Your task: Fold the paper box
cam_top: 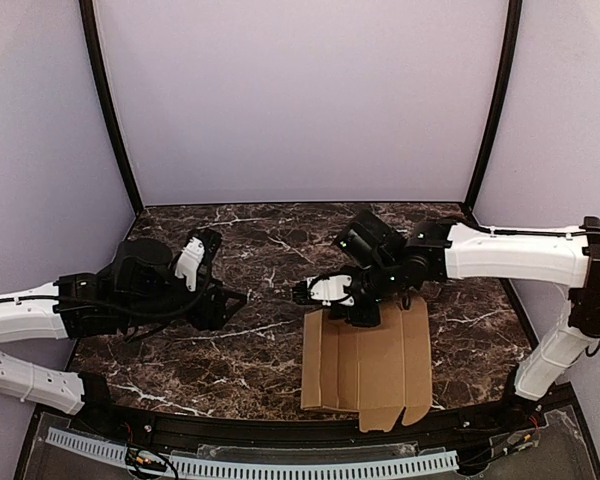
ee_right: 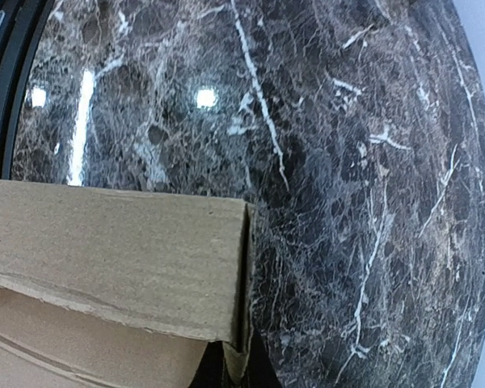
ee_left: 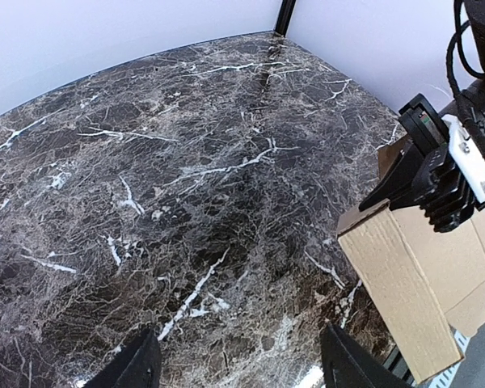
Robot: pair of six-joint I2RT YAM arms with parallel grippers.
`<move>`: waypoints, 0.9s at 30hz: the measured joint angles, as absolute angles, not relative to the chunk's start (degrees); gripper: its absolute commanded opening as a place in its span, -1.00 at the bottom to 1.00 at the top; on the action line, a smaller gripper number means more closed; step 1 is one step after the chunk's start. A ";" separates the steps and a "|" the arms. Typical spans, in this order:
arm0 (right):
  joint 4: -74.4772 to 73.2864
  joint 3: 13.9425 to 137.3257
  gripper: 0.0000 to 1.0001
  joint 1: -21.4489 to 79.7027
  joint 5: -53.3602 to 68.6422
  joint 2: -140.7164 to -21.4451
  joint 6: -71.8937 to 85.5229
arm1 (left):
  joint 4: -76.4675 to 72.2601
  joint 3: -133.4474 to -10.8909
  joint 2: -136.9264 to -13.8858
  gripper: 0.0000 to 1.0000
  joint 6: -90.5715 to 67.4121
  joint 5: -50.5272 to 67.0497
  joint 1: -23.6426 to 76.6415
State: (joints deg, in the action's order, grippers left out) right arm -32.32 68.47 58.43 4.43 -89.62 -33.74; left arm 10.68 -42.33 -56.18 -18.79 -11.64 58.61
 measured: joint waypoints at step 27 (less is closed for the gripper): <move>-71.13 102.10 -0.84 58.83 -14.26 -122.52 -40.93 | 13.58 -37.67 -47.99 0.37 -18.24 -11.38 58.61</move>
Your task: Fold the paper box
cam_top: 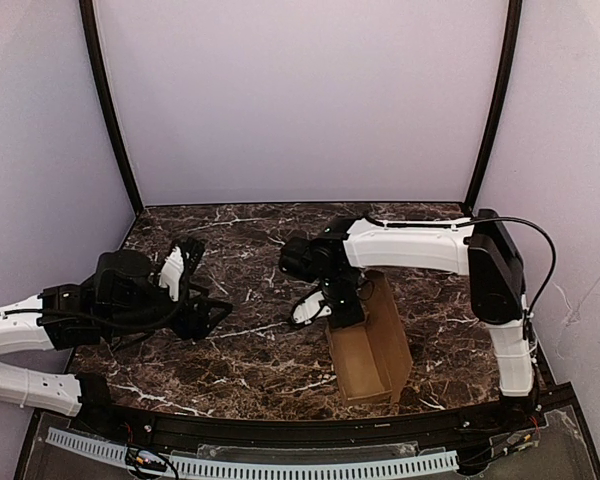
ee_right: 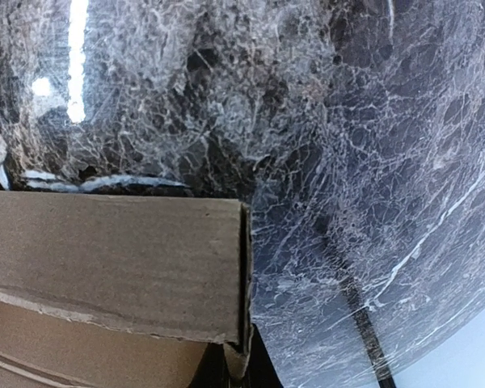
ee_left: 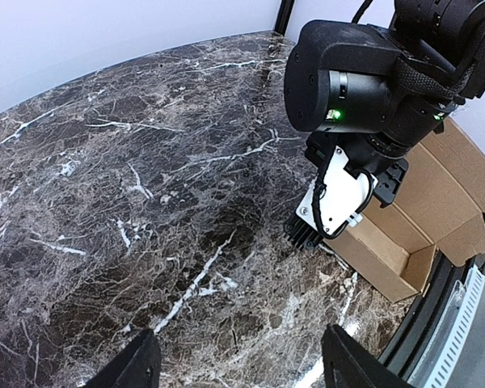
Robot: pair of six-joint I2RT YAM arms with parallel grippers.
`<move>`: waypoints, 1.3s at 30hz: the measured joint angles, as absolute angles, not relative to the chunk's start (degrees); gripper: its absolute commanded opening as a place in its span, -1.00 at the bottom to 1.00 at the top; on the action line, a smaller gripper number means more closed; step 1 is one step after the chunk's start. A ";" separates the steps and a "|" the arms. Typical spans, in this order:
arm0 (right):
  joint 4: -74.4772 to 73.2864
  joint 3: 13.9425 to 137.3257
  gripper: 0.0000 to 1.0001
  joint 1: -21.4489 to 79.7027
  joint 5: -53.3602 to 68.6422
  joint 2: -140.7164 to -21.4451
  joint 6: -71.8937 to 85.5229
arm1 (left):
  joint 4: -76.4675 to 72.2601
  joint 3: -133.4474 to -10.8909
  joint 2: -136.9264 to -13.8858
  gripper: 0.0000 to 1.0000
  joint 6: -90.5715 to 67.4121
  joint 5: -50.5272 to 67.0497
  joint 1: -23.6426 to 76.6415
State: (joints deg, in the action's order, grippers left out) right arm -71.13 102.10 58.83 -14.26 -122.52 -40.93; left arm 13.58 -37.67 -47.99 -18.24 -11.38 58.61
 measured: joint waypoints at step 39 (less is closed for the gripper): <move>-38.46 79.79 0.59 55.11 -24.56 -77.45 -25.19 | 7.40 -52.66 -79.83 0.47 -14.15 -1.39 58.50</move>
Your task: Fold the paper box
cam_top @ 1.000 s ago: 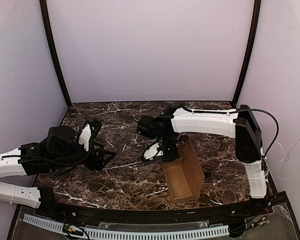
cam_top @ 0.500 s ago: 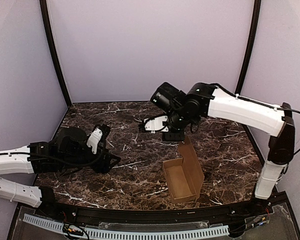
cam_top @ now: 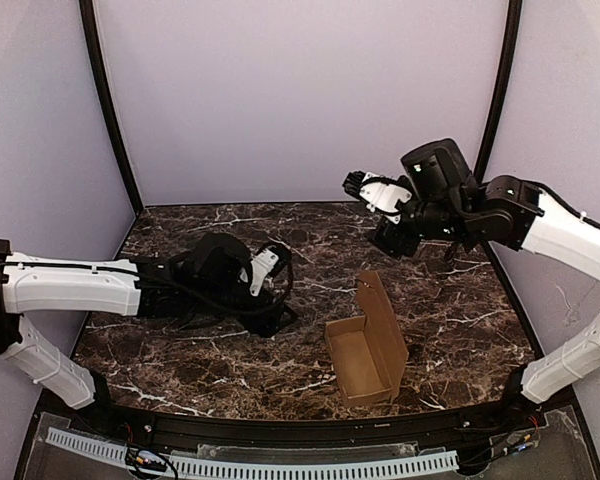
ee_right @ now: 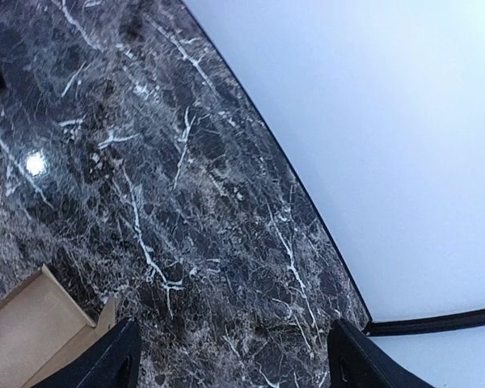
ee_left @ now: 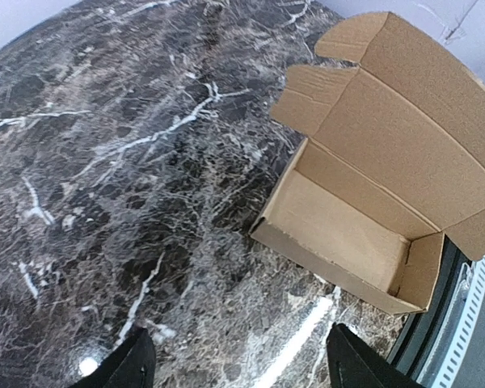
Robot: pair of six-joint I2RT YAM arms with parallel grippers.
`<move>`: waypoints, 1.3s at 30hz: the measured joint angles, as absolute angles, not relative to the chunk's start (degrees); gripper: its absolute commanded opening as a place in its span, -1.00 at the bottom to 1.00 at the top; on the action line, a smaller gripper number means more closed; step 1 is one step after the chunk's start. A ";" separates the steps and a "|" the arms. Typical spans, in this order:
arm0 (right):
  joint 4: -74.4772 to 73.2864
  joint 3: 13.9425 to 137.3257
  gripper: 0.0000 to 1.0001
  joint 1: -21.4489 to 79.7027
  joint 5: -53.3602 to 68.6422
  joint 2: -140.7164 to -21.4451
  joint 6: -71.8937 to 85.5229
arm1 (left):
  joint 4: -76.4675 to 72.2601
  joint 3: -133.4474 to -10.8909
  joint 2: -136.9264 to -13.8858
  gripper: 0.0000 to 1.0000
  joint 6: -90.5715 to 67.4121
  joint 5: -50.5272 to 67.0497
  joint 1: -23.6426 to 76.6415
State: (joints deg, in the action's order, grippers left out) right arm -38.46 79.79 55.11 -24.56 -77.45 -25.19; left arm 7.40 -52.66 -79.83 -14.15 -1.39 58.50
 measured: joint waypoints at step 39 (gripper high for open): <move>-24.49 54.26 0.62 46.41 -14.96 -58.26 -7.20 | 16.84 -86.61 -118.93 -0.48 -3.22 11.73 58.35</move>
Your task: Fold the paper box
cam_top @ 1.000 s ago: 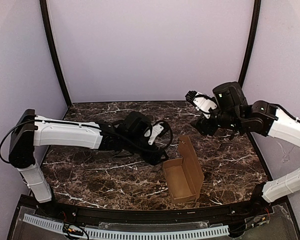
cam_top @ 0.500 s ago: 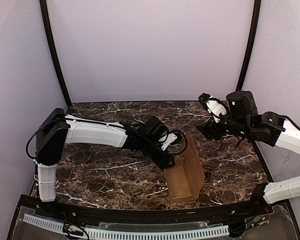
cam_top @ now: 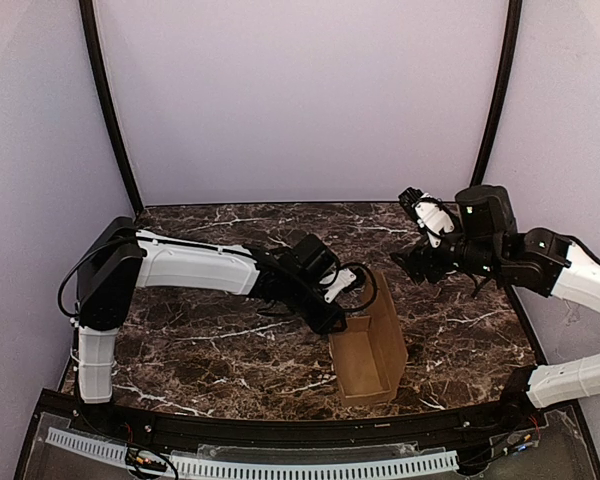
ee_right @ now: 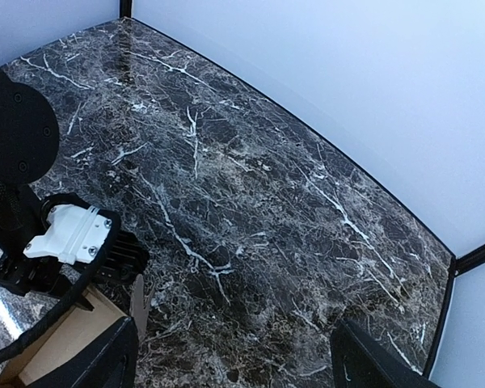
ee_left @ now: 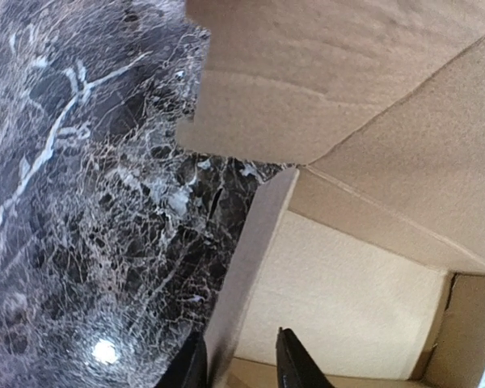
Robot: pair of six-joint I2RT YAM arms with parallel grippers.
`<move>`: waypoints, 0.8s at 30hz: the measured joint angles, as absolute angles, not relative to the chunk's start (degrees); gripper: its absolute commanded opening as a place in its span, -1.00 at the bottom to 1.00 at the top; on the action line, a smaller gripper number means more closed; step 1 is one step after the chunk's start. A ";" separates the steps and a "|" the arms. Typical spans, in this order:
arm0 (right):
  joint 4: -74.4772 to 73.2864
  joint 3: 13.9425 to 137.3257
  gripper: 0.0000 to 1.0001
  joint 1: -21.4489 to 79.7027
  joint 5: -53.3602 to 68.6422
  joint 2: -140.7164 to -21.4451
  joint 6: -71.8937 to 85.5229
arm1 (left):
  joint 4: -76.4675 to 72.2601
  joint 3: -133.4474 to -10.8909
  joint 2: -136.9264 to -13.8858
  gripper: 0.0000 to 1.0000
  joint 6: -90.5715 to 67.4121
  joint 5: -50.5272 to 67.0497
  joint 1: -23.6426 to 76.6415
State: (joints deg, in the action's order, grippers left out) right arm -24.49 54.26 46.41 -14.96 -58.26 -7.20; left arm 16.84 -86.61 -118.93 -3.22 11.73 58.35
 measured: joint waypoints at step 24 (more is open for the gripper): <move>-23.64 54.15 0.67 46.35 -16.45 -56.21 -2.48 | 15.46 -82.30 -116.01 -0.99 -8.21 2.59 58.35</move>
